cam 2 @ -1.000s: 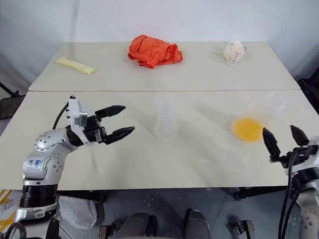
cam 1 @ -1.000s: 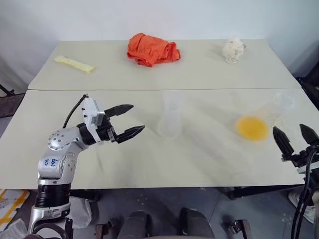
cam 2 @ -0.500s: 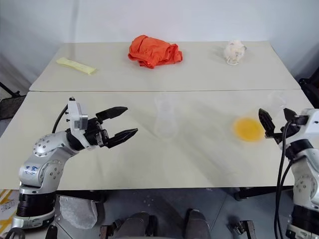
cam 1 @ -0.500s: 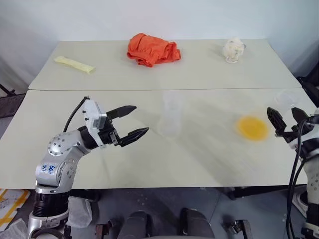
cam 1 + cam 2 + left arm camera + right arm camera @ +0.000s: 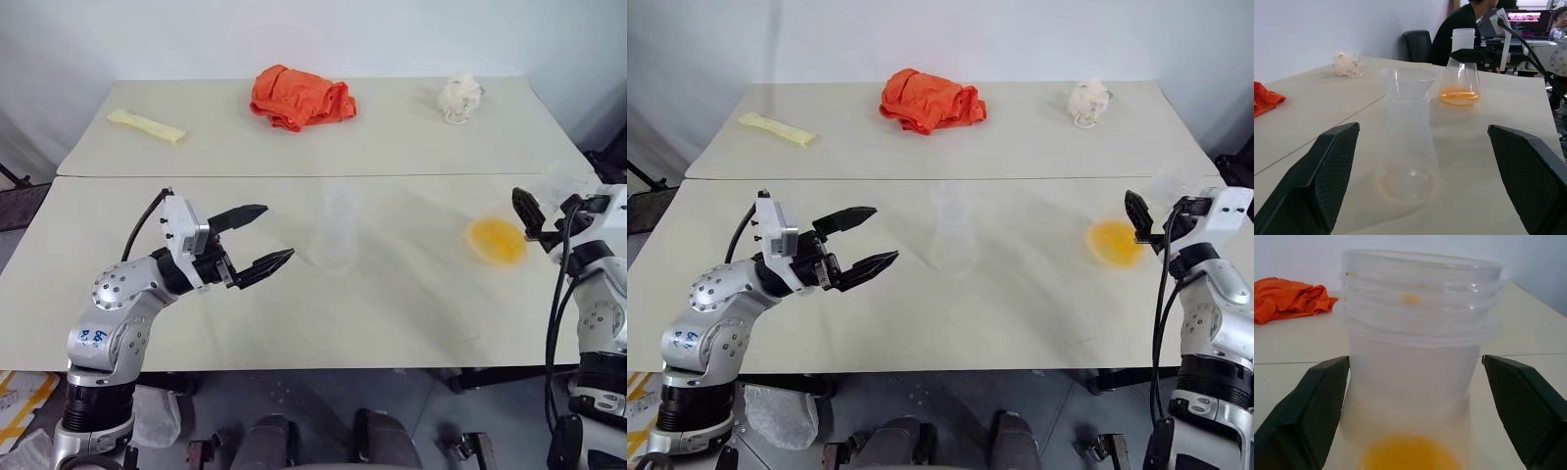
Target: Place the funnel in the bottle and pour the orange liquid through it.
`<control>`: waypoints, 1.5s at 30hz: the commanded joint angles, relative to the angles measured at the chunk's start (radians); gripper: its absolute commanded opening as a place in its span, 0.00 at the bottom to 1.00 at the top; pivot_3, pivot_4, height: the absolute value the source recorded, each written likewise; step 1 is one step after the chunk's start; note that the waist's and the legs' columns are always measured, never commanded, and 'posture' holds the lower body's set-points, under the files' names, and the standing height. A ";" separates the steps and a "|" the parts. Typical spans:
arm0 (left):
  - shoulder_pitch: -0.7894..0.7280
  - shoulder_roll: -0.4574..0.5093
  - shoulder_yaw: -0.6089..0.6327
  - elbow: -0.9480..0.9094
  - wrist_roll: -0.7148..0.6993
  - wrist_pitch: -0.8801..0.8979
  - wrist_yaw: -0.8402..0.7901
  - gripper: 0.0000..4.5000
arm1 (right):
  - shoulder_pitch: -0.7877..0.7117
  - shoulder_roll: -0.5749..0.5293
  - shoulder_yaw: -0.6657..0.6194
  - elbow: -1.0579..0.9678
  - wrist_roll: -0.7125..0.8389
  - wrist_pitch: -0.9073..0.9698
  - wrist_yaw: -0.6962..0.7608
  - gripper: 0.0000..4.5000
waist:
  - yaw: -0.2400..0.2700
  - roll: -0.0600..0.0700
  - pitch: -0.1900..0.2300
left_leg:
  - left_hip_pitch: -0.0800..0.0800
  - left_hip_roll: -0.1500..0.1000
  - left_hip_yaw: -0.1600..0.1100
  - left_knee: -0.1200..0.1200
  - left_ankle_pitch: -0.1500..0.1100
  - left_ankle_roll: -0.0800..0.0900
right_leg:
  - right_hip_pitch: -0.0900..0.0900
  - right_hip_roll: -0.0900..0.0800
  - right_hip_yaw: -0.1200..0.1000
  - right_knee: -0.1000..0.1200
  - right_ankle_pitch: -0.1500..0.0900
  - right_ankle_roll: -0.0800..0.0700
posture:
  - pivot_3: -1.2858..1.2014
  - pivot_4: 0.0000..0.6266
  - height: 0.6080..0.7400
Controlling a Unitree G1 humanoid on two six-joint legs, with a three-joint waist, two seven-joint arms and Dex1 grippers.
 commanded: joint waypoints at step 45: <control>0.003 0.007 -0.023 0.008 0.010 -0.065 0.007 1.00 | -0.121 0.008 0.202 -0.253 -0.119 -0.114 0.100 0.55 | -0.016 0.002 0.001 | 0.000 0.001 0.002 -0.001 0.000 0.000 | -0.001 0.001 0.001 -0.001 0.000 0.000 | 0.52 0.24 1.00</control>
